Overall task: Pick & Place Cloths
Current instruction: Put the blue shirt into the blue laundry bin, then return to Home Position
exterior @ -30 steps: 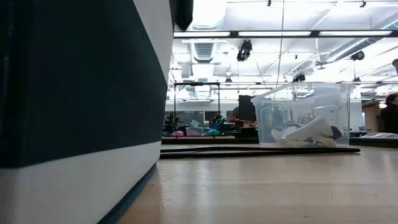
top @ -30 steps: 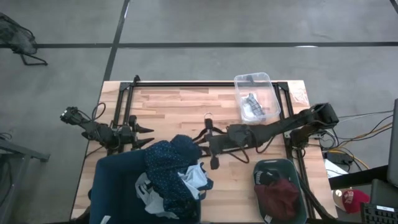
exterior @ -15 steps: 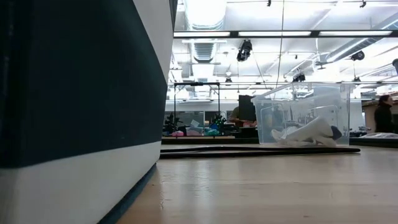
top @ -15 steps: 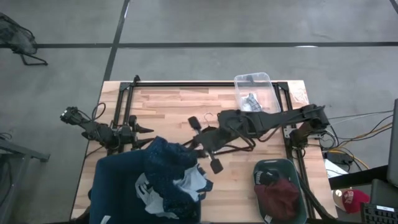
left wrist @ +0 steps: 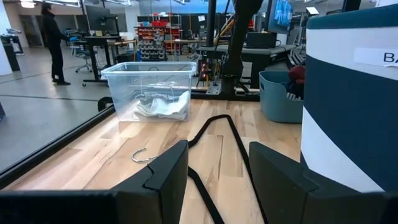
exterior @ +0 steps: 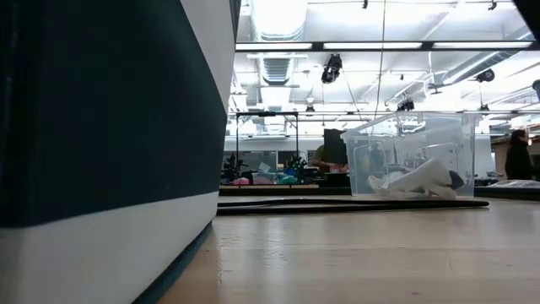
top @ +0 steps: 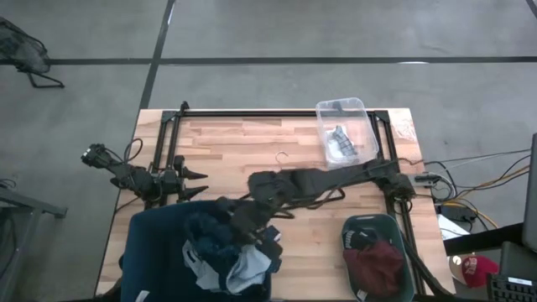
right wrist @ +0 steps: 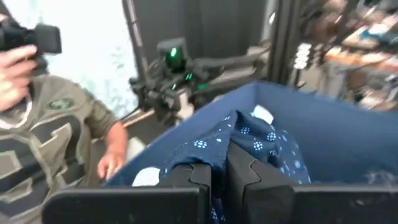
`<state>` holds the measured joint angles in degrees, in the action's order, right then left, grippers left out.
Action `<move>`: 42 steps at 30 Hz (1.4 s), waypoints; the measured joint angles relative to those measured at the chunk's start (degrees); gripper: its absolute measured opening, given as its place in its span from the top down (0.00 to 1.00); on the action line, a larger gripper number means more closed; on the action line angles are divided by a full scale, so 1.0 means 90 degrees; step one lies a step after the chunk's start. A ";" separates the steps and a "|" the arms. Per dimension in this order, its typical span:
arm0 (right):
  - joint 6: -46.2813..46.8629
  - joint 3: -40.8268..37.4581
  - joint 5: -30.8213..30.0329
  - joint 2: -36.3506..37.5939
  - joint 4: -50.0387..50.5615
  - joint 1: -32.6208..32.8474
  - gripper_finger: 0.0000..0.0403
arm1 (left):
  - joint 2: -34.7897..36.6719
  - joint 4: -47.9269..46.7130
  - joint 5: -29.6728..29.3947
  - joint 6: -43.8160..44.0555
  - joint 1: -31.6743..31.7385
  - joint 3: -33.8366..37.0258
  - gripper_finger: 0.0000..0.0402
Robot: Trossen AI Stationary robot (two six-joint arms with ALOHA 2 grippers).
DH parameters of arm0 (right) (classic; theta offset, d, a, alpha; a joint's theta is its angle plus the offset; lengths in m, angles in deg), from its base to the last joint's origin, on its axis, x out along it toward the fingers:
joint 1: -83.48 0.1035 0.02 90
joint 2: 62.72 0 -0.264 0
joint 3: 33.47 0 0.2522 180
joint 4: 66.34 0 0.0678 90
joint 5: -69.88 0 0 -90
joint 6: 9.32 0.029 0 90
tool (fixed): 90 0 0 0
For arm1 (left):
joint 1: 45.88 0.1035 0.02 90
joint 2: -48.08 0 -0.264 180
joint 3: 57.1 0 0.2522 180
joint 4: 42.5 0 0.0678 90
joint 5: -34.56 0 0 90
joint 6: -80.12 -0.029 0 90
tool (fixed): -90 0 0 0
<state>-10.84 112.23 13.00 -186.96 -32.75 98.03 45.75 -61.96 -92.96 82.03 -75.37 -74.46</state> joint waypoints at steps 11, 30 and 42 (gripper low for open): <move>-0.0259 0.0277 0.0672 0.0129 0.0169 -0.0011 0.91 | 0.0000 0.0009 0.0002 0.0000 -0.0001 0.0002 0.56; -0.1051 0.0200 0.1132 0.0473 0.2770 -0.0020 0.48 | -0.0001 0.0010 0.0002 0.0000 -0.0001 0.0002 0.56; -0.1366 -0.0830 -0.0975 0.0950 0.2293 0.0010 0.69 | -0.0006 0.0010 0.0000 0.0002 0.0001 0.0002 0.56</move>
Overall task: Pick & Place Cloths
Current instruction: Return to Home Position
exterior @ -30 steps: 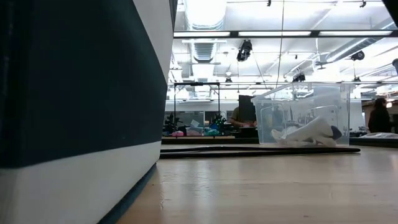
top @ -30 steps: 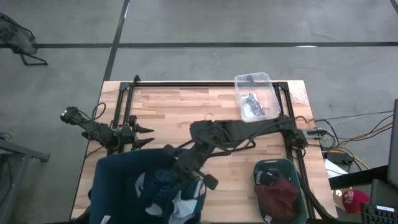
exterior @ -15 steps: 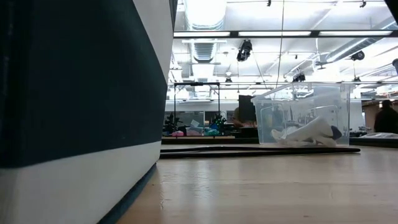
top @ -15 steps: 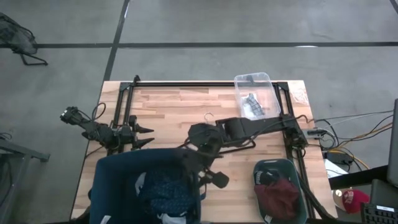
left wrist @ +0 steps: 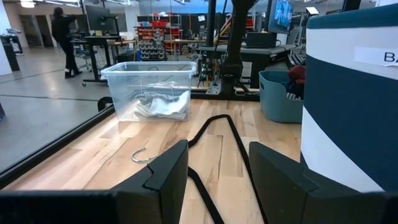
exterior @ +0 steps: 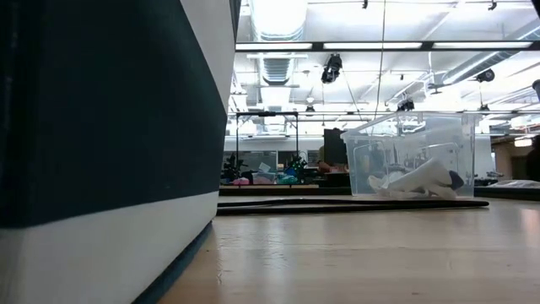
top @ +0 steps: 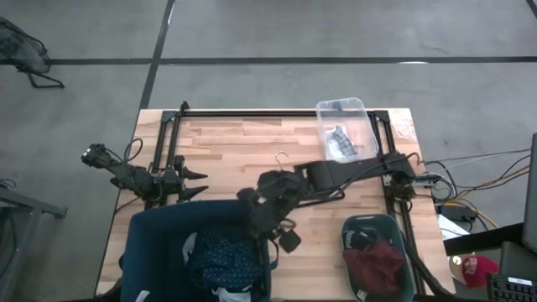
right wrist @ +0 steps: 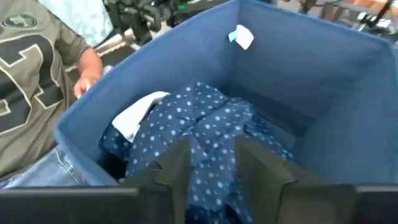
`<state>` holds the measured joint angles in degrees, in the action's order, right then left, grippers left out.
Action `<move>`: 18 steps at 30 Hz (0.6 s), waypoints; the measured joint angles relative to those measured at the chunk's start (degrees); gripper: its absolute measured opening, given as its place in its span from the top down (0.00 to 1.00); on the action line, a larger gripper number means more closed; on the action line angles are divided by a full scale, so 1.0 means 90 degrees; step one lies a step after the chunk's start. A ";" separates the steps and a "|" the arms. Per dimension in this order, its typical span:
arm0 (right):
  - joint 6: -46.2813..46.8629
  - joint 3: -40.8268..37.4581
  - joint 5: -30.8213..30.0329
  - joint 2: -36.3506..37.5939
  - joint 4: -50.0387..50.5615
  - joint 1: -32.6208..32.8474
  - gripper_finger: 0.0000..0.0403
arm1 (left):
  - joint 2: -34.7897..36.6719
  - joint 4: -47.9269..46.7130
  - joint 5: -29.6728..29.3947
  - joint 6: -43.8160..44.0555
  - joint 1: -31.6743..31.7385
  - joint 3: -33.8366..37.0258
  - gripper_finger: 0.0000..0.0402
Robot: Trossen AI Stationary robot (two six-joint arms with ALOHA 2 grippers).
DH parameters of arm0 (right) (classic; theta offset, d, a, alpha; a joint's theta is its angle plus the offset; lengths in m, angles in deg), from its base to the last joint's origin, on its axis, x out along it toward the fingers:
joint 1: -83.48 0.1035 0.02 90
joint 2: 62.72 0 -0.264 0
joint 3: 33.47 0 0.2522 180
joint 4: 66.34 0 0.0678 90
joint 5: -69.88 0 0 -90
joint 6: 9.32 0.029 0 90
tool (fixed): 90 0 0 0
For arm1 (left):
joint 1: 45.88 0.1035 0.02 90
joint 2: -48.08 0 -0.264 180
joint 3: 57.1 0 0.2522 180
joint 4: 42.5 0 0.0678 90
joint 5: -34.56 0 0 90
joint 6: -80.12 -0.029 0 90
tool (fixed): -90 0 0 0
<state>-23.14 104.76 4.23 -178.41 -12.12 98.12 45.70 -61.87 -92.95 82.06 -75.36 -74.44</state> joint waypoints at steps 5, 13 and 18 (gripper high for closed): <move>0.0177 -0.1333 0.0004 0.0874 -0.0808 -0.0103 0.81 | -0.0006 0.0000 0.0008 -0.0002 -0.0002 0.0000 0.56; 0.0423 -0.4277 -0.1293 0.2842 -0.2882 -0.0118 0.97 | -0.0006 0.0002 0.0017 0.0000 -0.0001 0.0000 0.56; 0.0742 -0.6143 -0.2331 0.4113 -0.3924 -0.0178 0.96 | -0.0006 0.0002 0.0018 0.0000 0.0000 0.0000 0.56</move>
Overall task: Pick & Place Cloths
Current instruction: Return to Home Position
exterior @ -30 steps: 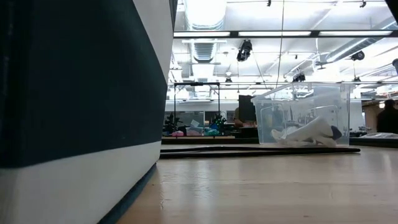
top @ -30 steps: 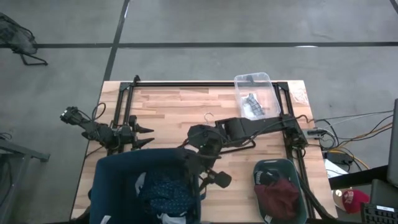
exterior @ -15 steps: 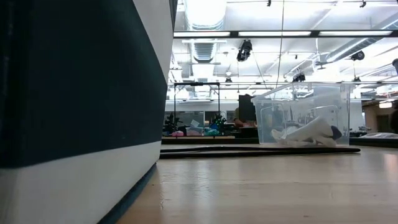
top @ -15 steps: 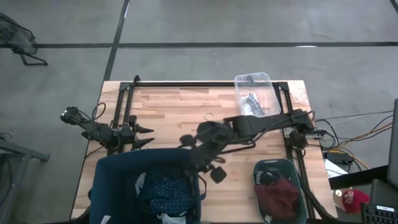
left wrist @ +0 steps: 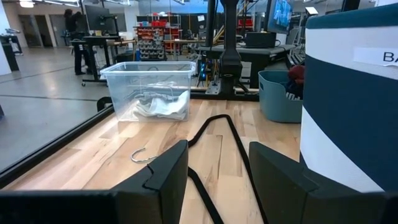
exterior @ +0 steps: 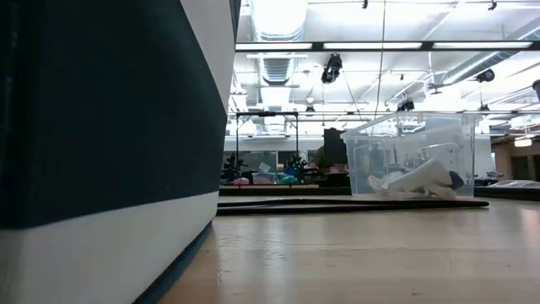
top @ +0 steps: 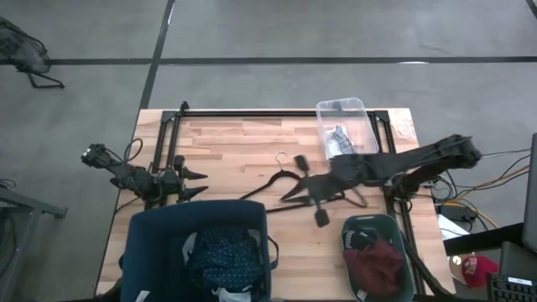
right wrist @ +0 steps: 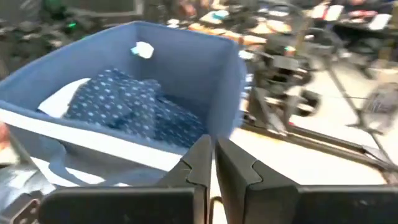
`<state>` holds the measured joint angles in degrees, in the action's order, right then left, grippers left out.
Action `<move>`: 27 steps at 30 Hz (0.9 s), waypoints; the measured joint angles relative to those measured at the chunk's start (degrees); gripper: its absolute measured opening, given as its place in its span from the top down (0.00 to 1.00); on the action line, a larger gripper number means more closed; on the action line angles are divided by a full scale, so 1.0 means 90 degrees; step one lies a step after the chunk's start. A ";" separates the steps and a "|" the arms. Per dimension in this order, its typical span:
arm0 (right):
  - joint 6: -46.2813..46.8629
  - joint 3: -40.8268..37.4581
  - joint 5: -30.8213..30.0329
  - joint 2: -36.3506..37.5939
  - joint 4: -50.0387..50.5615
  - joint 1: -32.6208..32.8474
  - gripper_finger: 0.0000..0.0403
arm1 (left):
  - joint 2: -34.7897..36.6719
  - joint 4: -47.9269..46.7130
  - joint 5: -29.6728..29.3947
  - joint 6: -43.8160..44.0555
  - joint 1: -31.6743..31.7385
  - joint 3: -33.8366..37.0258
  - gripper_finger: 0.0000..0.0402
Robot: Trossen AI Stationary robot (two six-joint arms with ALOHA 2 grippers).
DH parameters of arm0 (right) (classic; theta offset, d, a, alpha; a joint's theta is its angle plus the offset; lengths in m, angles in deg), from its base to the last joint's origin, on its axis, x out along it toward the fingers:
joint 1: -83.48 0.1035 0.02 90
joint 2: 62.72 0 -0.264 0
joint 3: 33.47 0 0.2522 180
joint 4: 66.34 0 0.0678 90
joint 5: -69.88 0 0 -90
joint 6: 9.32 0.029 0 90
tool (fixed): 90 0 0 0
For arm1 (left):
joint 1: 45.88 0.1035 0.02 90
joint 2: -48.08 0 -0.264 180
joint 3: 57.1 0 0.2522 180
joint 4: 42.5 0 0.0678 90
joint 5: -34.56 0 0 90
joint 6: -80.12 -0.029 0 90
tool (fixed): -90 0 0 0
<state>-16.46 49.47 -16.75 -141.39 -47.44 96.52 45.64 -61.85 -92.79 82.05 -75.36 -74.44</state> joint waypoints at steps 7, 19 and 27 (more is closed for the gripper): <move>0.0489 -0.2335 -0.0774 0.1716 -0.1174 -0.0371 0.95 | -0.0001 0.0000 0.0000 -0.0001 -0.0001 0.0000 0.56; 0.0995 -0.4772 -0.1424 0.3989 -0.1694 -0.1184 0.98 | -0.0001 0.0000 0.0001 -0.0002 0.0000 0.0000 0.56; 0.1121 -0.5745 -0.1578 0.4654 -0.2249 -0.1442 0.98 | -0.0002 0.0000 0.0002 0.0000 -0.0001 0.0000 0.56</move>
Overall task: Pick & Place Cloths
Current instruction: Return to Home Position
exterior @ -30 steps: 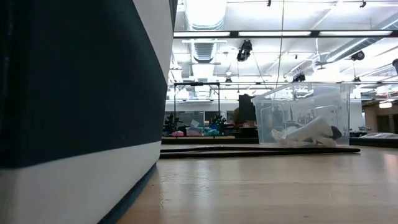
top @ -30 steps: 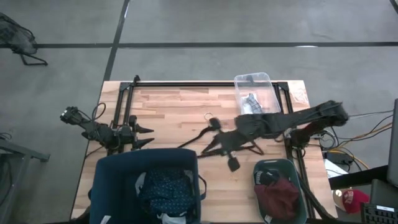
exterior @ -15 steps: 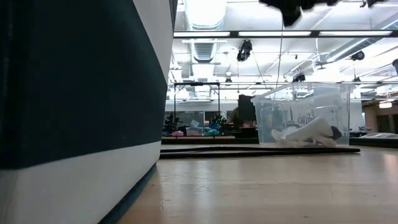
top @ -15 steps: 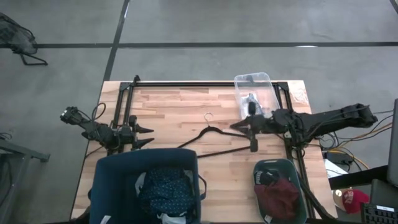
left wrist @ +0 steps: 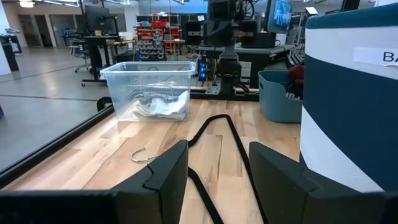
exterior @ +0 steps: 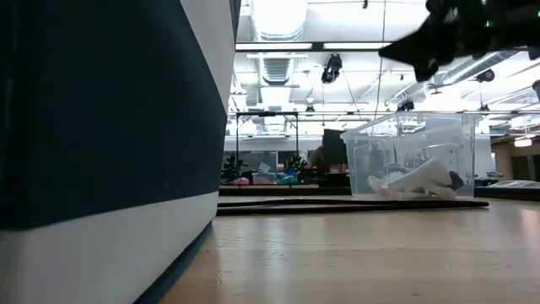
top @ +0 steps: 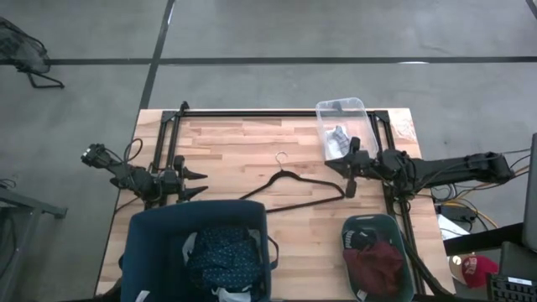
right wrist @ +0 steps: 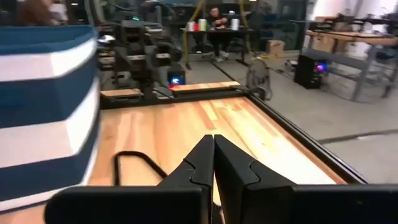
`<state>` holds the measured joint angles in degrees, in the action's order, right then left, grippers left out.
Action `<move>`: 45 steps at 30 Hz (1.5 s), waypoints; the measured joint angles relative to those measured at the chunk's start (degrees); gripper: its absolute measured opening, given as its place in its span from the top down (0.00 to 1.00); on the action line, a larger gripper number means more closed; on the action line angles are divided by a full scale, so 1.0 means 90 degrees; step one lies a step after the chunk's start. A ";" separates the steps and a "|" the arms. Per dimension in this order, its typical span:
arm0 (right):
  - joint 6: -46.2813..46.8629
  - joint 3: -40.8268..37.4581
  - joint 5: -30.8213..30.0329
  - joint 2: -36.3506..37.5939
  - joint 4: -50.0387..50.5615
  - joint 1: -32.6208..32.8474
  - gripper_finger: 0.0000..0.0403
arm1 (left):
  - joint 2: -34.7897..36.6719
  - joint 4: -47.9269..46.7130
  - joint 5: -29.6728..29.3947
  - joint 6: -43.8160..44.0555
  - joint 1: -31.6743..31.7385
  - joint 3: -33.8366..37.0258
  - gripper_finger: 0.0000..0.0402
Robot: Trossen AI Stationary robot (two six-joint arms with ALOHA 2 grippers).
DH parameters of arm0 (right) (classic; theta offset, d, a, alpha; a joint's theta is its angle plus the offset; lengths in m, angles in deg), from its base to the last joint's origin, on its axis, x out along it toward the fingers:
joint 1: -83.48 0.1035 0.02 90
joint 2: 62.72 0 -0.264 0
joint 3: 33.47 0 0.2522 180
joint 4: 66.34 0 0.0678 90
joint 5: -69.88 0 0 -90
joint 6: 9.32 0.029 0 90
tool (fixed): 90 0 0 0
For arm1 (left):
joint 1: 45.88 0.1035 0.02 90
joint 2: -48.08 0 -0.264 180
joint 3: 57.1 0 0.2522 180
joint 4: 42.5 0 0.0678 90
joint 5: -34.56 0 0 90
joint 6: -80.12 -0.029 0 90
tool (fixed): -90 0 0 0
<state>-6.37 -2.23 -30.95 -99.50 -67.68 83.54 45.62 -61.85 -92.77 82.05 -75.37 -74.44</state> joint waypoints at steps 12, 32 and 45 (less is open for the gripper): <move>-0.0069 -0.1191 0.0027 0.0734 -0.0442 -0.0477 0.98 | 0.0000 0.0000 0.0001 -0.0002 0.0000 0.0000 0.56; -0.1641 -0.1885 0.0357 0.0798 -0.2250 -0.0488 0.98 | 0.0000 0.0000 0.0002 -0.0002 0.0001 0.0000 0.56; -0.1614 -0.1880 0.0371 0.0781 -0.2542 -0.0486 0.98 | 0.0000 0.0002 0.0002 -0.0002 0.0001 0.0000 0.56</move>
<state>-20.89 -19.15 -27.60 -92.48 -90.56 79.16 45.62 -61.83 -92.76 82.03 -75.36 -74.44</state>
